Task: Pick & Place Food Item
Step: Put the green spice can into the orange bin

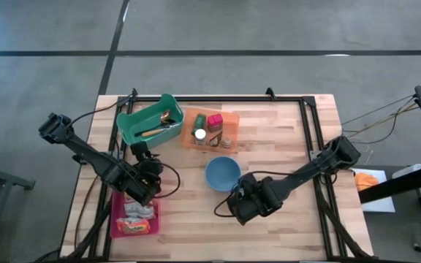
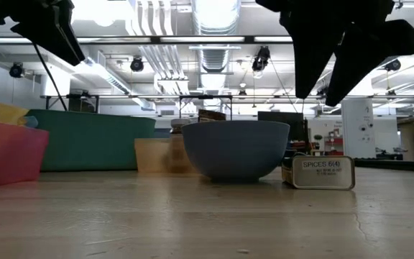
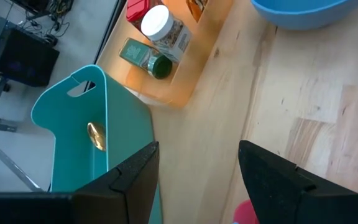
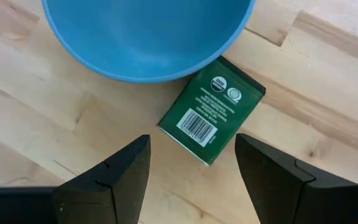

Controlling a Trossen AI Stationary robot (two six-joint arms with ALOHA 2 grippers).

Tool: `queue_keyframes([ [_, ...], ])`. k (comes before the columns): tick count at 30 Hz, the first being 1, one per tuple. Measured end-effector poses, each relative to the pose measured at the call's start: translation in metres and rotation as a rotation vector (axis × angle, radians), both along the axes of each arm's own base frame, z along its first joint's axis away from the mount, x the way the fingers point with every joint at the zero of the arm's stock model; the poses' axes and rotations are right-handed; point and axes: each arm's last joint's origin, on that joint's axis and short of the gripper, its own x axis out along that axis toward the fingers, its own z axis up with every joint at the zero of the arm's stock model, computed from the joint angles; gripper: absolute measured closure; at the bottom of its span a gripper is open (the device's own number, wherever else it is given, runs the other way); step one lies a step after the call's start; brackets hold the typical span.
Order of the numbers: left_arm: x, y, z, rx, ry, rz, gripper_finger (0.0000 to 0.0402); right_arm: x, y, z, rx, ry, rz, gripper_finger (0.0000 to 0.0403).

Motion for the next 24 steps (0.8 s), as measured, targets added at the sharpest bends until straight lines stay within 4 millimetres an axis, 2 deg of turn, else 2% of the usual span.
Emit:
queue_keyframes([
  [9, 0.001, -0.001, 0.000, -0.004, -0.013, 0.000, 0.0181, -0.003, 0.000, -0.009, 0.011, -0.002, -0.080, 0.0160],
  [18, 0.002, -0.001, 0.000, -0.012, -0.025, 0.001, 0.0181, -0.001, 0.001, -0.020, 0.043, -0.048, -0.097, 0.0025],
  [21, 0.002, -0.001, 0.000, -0.012, -0.026, 0.001, 0.0181, 0.002, 0.003, -0.020, 0.058, -0.075, -0.067, 0.0006],
  [24, 0.002, -0.001, 0.000, -0.014, -0.029, 0.001, 0.0181, 0.005, 0.006, -0.019, 0.065, -0.096, 0.009, 0.0010],
])
